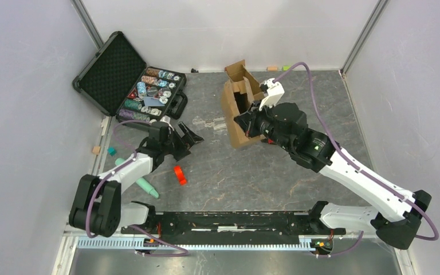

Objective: Unpack the express box

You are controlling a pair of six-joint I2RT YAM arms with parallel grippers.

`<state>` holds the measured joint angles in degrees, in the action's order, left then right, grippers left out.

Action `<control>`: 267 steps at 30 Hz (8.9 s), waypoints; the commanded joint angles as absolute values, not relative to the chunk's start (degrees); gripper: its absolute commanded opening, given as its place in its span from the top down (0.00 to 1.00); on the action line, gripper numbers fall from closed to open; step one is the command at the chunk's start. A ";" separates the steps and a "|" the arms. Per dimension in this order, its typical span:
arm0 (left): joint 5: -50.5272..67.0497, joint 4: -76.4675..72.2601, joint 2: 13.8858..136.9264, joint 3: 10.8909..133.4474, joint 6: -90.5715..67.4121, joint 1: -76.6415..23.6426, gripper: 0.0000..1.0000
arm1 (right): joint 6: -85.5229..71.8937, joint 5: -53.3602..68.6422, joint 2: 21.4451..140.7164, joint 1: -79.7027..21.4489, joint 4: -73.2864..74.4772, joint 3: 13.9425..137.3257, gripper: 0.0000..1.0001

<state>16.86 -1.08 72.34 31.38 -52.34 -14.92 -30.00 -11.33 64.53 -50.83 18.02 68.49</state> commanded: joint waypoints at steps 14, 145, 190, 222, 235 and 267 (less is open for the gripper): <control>22.59 -18.10 72.84 32.86 -62.49 -18.72 0.00 | -44.80 -0.19 62.79 -47.08 -2.64 58.92 1.00; -38.65 49.15 94.67 73.72 -26.72 -75.75 0.00 | -46.35 -16.21 33.62 -42.01 6.41 17.64 0.12; 16.77 1.68 71.00 51.12 -31.42 -50.14 0.98 | -52.99 -6.56 81.69 -49.04 -54.39 20.92 0.55; 14.31 0.99 69.99 48.92 -28.50 -43.33 0.98 | -51.27 -6.35 88.43 -46.25 -66.24 21.59 1.00; -5.32 12.39 69.67 50.27 -30.96 -43.24 0.98 | -45.03 -10.94 69.09 -46.41 -45.82 20.93 1.00; 3.50 14.25 71.08 74.11 -38.34 -42.01 0.98 | -38.10 -12.79 44.53 -45.01 0.78 27.17 0.22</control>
